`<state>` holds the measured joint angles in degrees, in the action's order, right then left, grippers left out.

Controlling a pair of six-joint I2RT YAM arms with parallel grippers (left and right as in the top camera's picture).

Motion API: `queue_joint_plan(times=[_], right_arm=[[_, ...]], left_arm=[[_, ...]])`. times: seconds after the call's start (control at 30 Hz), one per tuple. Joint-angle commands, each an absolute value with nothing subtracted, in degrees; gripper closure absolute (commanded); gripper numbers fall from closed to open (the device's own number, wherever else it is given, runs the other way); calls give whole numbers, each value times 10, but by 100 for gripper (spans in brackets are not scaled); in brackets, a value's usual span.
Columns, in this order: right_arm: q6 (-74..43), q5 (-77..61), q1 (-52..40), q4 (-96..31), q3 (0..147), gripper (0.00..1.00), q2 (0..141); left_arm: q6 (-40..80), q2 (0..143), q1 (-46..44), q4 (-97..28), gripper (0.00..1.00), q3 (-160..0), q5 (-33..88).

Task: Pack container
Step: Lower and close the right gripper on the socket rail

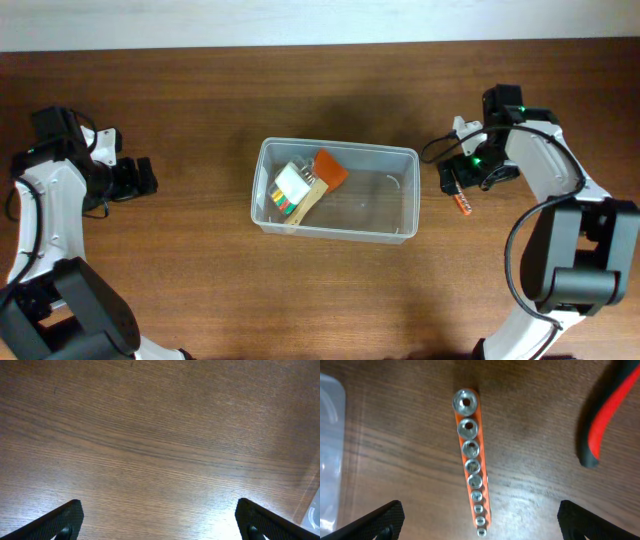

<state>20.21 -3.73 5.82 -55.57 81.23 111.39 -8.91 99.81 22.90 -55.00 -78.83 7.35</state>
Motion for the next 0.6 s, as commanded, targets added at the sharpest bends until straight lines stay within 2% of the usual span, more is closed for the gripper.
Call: queue_joint_plan(times=[0.0, 0.57], right_arm=[[208, -52, 61, -545, 815, 1, 1136], [212, -58, 60, -515, 815, 1, 1202]], left_arm=[[-86, 988, 230, -551, 1, -786, 82], [-86, 988, 230, -552, 1, -786, 82]])
